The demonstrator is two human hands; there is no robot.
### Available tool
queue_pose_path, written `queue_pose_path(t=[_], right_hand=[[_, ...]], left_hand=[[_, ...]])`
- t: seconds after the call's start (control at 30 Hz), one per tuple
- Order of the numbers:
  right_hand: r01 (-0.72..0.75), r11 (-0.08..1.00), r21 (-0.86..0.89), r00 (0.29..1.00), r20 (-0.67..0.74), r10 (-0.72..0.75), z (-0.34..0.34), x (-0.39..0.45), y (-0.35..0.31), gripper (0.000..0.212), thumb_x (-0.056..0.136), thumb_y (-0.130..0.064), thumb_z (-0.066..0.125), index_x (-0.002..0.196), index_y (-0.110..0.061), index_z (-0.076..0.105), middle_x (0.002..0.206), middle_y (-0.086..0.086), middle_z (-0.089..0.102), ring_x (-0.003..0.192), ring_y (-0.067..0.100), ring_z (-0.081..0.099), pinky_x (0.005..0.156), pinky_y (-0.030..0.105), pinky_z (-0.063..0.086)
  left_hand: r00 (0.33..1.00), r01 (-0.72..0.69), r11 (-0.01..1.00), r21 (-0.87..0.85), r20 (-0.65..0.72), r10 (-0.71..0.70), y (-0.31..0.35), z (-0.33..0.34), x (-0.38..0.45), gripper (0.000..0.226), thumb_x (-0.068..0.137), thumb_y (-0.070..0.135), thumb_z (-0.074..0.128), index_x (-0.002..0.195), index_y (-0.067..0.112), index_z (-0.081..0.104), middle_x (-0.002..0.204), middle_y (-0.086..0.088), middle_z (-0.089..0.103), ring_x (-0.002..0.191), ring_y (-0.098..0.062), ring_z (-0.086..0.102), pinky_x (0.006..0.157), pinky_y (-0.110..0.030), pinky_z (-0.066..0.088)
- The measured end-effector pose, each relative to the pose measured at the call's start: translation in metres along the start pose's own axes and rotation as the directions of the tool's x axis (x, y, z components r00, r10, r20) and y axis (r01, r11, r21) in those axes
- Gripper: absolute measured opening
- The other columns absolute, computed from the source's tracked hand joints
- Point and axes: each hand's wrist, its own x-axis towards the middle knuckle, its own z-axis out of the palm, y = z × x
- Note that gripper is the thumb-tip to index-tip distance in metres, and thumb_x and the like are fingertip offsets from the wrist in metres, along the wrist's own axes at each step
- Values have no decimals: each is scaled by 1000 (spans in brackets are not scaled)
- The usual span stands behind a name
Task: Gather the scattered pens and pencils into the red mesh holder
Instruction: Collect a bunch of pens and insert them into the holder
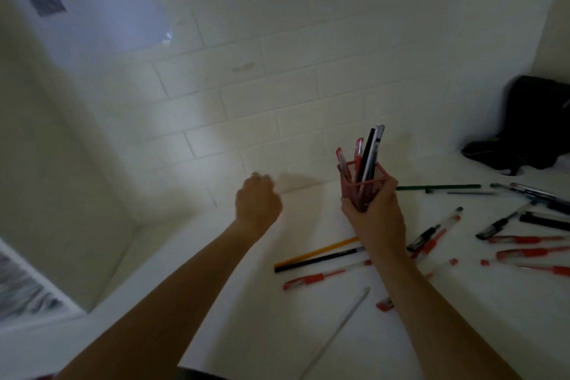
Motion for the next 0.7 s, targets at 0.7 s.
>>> queue_pose_path(t=[0.7], right_hand=[[-27, 1000, 2, 999, 27, 27, -3, 1, -7, 79, 77, -40, 81, 135, -16, 34, 125, 13, 62, 102, 32, 67, 76, 39, 59]], left_hand=[[805, -430, 876, -217, 347, 481, 55, 1, -85, 19, 95, 29, 53, 97, 10, 52, 94, -5, 52, 84, -23, 51, 72, -32, 42]])
